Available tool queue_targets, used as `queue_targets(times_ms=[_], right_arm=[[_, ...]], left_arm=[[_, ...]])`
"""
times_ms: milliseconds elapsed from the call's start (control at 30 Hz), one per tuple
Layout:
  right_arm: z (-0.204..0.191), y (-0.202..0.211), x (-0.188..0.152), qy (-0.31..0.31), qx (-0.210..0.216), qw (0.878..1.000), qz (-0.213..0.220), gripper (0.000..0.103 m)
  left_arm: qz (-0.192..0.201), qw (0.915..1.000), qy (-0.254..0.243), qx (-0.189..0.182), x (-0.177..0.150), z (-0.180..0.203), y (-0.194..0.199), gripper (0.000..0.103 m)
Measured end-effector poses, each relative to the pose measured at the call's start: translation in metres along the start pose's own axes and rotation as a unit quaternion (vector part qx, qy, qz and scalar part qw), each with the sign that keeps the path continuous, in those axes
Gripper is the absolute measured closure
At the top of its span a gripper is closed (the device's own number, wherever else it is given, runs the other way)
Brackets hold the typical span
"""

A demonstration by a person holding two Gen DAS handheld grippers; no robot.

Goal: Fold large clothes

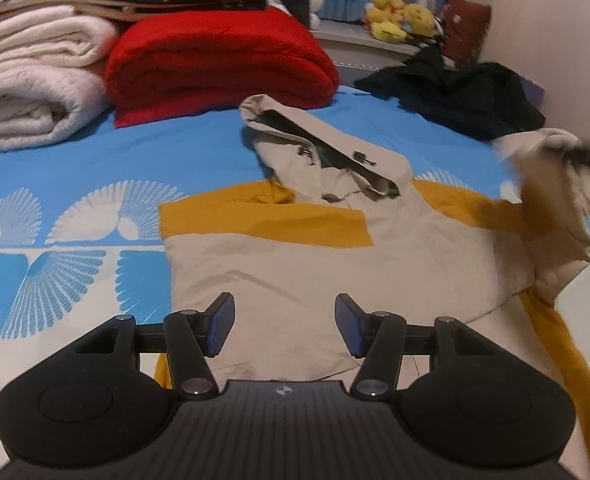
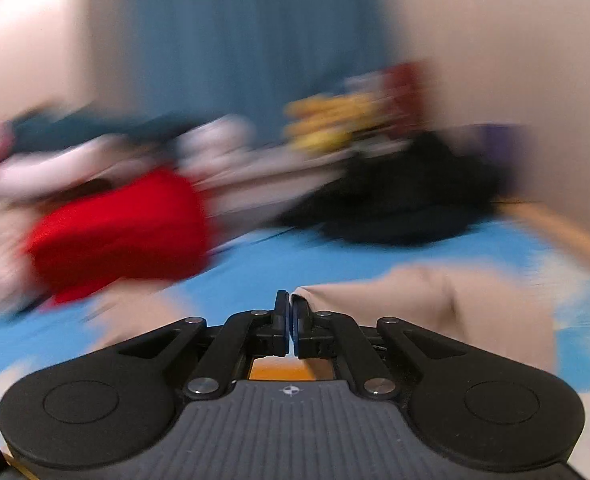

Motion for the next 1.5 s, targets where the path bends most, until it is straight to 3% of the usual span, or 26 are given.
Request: queue_targets(times_ms=[100, 133, 233, 400, 600, 833, 967, 1067, 1167, 1233, 1400, 1500], right_arm=[[-0.072, -0.008, -0.049, 0.001, 0.088, 0.991, -0.097, 0.098], [-0.09, -0.011, -0.068, -0.003, 0.107, 0.985, -0.134, 0.092], [-0.121, -0.006, -0.107, 0.014, 0.109, 0.979, -0.172, 0.077], [-0.118, 0.017, -0.125, -0.014, 0.074, 0.983, -0.165, 0.069], [-0.077, 0.034, -0.127, -0.072, 0.007, 0.989, -0.129, 0.062], [-0.038, 0.026, -0.13, -0.153, -0.034, 0.983, -0.099, 0.058], [-0.029, 0.003, -0.14, -0.195, -0.038, 0.974, -0.113, 0.055], [-0.043, -0.02, -0.147, -0.202, -0.028, 0.97, -0.129, 0.053], [-0.081, -0.046, -0.142, -0.159, 0.001, 0.977, -0.139, 0.053], [-0.105, -0.067, -0.136, -0.13, 0.009, 0.98, -0.154, 0.048], [-0.122, -0.12, -0.132, -0.149, -0.04, 0.971, -0.183, 0.047], [-0.127, -0.134, -0.125, -0.183, -0.01, 0.967, -0.178, 0.046]], left_arm=[[0.005, 0.9998, 0.017, -0.003, 0.004, -0.012, 0.008, 0.042], [0.007, 0.9998, 0.021, -0.003, 0.005, -0.016, 0.01, 0.042], [0.009, 0.9995, 0.03, 0.0, 0.007, -0.028, 0.017, 0.042], [0.014, 0.9985, 0.051, 0.011, 0.012, -0.052, 0.025, 0.042], [0.011, 0.9968, 0.076, 0.024, 0.014, -0.078, 0.026, 0.042], [0.014, 0.9941, 0.101, 0.037, 0.016, -0.113, 0.031, 0.042], [0.008, 0.9928, 0.112, 0.042, 0.014, -0.123, 0.03, 0.042], [0.008, 0.9927, 0.113, 0.04, 0.016, -0.123, 0.028, 0.042], [0.006, 0.9928, 0.113, 0.038, 0.016, -0.121, 0.026, 0.042], [0.006, 0.9931, 0.111, 0.036, 0.016, -0.12, 0.025, 0.042], [0.007, 0.9926, 0.116, 0.037, 0.017, -0.122, 0.025, 0.042], [0.009, 0.9924, 0.117, 0.037, 0.018, -0.126, 0.027, 0.042]])
Point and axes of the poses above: each gripper's, at about its wrist camera, not at the fingertips, and y roughly against the way its jaws point, z to its right, x to its top, the point moved 2 cm from there along -y, roughly the way its jaws point
